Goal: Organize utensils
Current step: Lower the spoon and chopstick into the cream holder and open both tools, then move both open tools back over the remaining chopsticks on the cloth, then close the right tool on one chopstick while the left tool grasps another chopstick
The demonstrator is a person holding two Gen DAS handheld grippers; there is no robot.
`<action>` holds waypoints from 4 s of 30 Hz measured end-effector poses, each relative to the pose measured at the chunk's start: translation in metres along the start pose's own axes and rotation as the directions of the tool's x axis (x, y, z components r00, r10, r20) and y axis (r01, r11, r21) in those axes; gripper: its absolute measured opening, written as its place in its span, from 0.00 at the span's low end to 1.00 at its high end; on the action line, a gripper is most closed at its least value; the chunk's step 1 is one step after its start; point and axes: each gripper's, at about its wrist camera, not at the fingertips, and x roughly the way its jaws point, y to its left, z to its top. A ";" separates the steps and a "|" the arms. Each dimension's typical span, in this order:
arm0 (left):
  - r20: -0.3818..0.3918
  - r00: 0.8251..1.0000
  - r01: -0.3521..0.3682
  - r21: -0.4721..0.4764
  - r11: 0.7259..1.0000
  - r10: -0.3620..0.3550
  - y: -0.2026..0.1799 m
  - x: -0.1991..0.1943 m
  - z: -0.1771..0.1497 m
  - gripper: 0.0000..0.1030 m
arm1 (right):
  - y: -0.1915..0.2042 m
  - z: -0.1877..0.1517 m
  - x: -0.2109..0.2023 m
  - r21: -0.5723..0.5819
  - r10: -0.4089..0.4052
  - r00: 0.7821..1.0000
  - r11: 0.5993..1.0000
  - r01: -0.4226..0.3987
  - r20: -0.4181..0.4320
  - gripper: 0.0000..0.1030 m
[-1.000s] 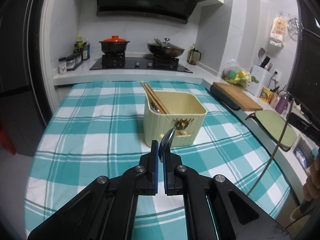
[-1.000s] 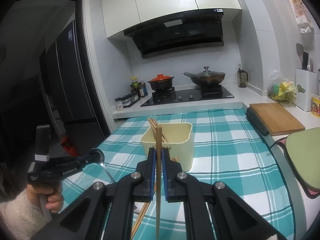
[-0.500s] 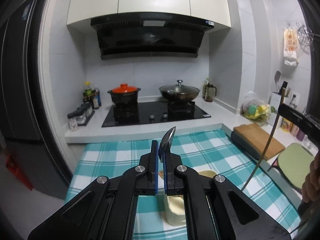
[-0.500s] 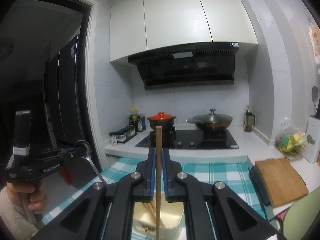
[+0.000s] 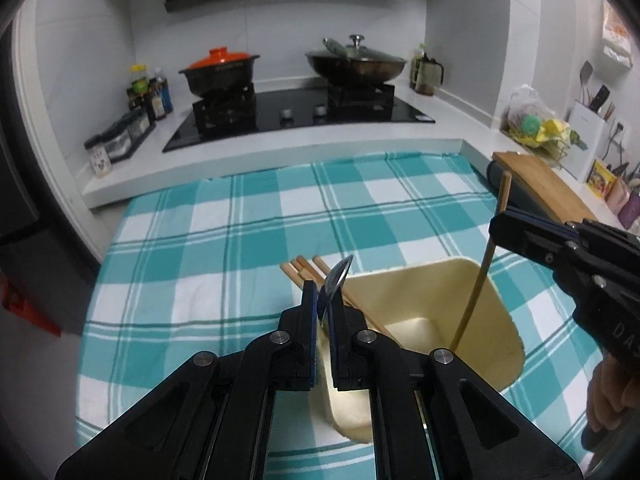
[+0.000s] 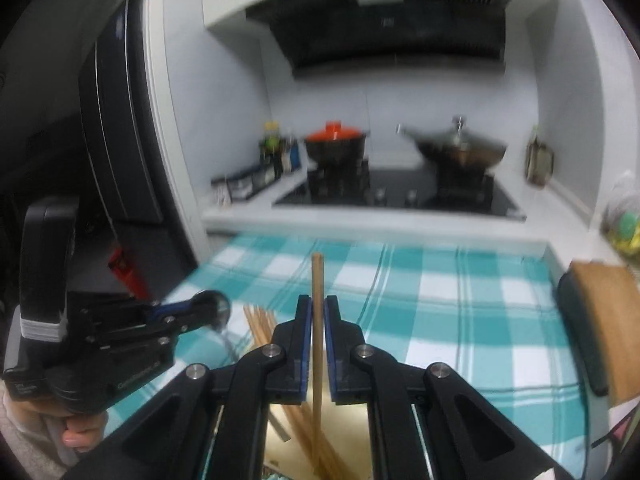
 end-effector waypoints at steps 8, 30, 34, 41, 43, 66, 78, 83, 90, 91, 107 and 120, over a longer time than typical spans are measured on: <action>0.076 0.996 0.063 -0.098 0.993 -0.056 0.031 -0.071 0.013 0.64 | -0.004 0.006 -0.036 0.061 -0.006 1.000 0.998 0.007 -0.013 0.24; -0.151 0.986 0.052 -0.136 0.989 -0.072 0.010 -0.121 -0.274 0.95 | 0.071 -0.278 -0.112 0.160 0.026 0.945 0.987 0.029 -0.327 0.23; -0.143 0.990 -0.011 -0.098 0.995 -0.004 0.005 -0.120 -0.276 0.95 | 0.076 -0.276 -0.102 0.147 0.020 0.945 0.989 0.030 -0.326 0.23; -0.139 0.989 -0.063 -0.049 0.997 0.055 0.002 -0.117 -0.278 0.95 | 0.081 -0.280 -0.100 0.158 0.022 0.940 0.987 0.034 -0.340 0.23; -0.140 0.988 -0.066 -0.046 0.997 0.059 0.003 -0.117 -0.278 0.95 | 0.082 -0.278 -0.097 0.161 0.026 0.940 0.986 0.031 -0.341 0.23; -0.214 0.975 -0.089 -0.142 0.986 0.057 0.041 -0.104 -0.299 0.95 | 0.092 -0.248 -0.015 0.129 0.031 0.879 0.991 0.035 -0.475 0.12; -0.219 0.975 -0.072 -0.118 0.990 0.045 0.026 -0.105 -0.292 0.95 | 0.114 -0.241 0.000 -0.135 -0.111 0.807 0.990 0.039 -0.581 0.12; -0.202 0.979 -0.057 -0.100 0.993 0.036 0.020 -0.113 -0.291 0.95 | 0.107 -0.248 -0.015 -0.181 -0.186 0.821 0.978 0.102 -0.540 0.11; -0.229 0.971 0.039 -0.109 0.993 -0.063 0.002 -0.100 -0.288 0.95 | 0.055 -0.269 -0.065 -0.107 -0.243 0.815 0.970 0.220 -0.526 0.11; -0.227 0.970 0.065 -0.106 0.992 -0.088 -0.004 -0.096 -0.282 0.95 | 0.051 -0.272 -0.071 -0.083 -0.225 0.822 0.973 0.214 -0.524 0.14; -0.369 0.929 0.053 0.035 0.998 -0.036 -0.043 0.010 -0.217 0.84 | 0.034 -0.256 -0.042 -0.054 -0.135 0.854 0.991 0.125 -0.502 0.26; -0.346 0.936 0.080 0.038 0.996 -0.062 -0.050 0.018 -0.194 0.07 | 0.012 -0.227 0.001 0.027 -0.075 0.871 0.994 0.101 -0.486 0.07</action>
